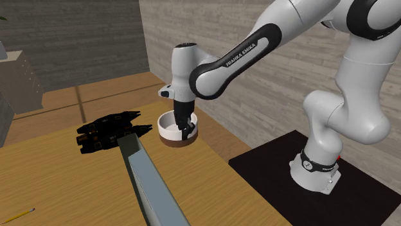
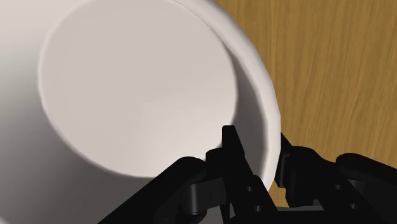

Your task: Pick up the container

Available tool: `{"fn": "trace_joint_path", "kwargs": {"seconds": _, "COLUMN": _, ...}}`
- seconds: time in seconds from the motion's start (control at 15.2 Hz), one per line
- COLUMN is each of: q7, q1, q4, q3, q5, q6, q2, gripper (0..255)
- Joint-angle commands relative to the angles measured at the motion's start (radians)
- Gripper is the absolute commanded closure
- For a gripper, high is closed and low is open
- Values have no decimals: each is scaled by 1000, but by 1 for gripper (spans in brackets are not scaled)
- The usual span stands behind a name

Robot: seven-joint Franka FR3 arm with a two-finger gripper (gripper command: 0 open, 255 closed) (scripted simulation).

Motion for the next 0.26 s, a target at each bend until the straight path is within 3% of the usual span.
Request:
{"fn": "trace_joint_path", "kwargs": {"seconds": 0.0, "q7": 13, "q1": 1, "q4": 9, "q3": 0, "q5": -16, "q6": -25, "q2": -20, "gripper": 255}}
{"fn": "trace_joint_path", "kwargs": {"seconds": 0.2, "q7": 18, "q1": 2, "q4": 16, "q3": 0, "q5": -23, "q6": -40, "q2": -29, "gripper": 255}}
